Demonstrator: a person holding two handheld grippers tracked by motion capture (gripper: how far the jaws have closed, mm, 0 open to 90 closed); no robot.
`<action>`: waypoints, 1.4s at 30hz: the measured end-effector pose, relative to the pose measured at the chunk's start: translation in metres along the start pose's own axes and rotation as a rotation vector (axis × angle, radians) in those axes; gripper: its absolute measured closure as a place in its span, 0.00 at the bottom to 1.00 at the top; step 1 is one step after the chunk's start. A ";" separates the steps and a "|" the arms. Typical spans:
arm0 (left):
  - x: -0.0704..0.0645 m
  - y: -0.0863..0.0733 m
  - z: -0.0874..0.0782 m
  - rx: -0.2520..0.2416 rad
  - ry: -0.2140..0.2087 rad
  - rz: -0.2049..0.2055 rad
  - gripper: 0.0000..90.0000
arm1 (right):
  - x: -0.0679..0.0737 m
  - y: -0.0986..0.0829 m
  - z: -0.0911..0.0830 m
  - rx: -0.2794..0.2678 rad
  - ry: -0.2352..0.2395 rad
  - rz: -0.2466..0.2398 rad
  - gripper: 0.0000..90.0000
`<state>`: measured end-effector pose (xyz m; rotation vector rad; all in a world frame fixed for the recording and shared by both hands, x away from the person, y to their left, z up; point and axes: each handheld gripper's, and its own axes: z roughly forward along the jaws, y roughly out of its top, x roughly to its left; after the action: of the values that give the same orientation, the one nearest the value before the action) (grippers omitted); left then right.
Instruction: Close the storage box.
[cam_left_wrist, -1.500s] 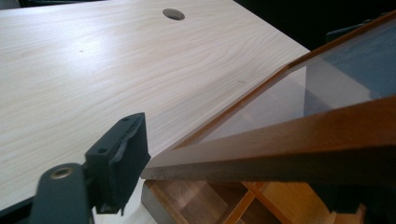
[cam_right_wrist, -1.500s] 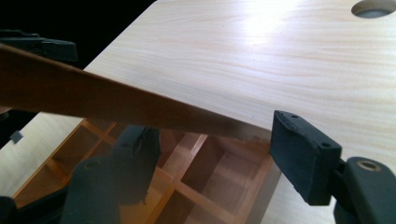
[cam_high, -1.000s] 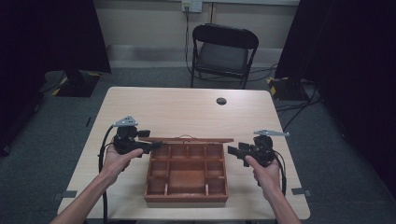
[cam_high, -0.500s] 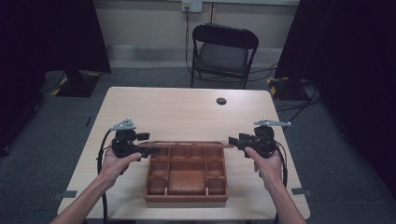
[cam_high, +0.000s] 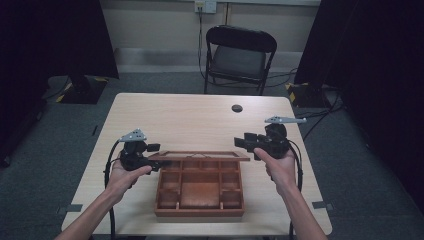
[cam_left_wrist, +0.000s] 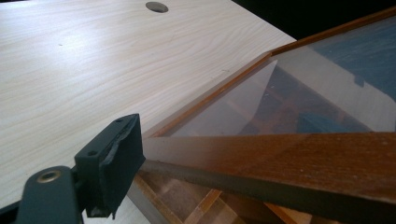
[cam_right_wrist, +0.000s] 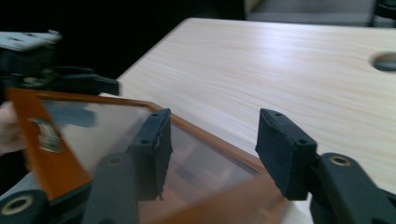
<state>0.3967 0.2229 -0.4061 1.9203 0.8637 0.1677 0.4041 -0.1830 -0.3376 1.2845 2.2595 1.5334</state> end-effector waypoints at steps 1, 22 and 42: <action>-0.001 -0.001 0.000 0.004 -0.001 0.005 0.17 | 0.004 0.003 0.001 -0.001 0.021 -0.013 0.52; -0.005 -0.013 0.001 0.036 0.006 0.009 0.18 | 0.078 0.012 0.038 0.210 0.321 -0.182 0.85; -0.003 -0.017 0.005 0.058 0.010 0.007 0.18 | 0.076 0.003 0.053 0.252 0.407 -0.162 0.91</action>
<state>0.3886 0.2219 -0.4219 1.9781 0.8768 0.1577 0.3859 -0.0923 -0.3354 0.8652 2.8045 1.6097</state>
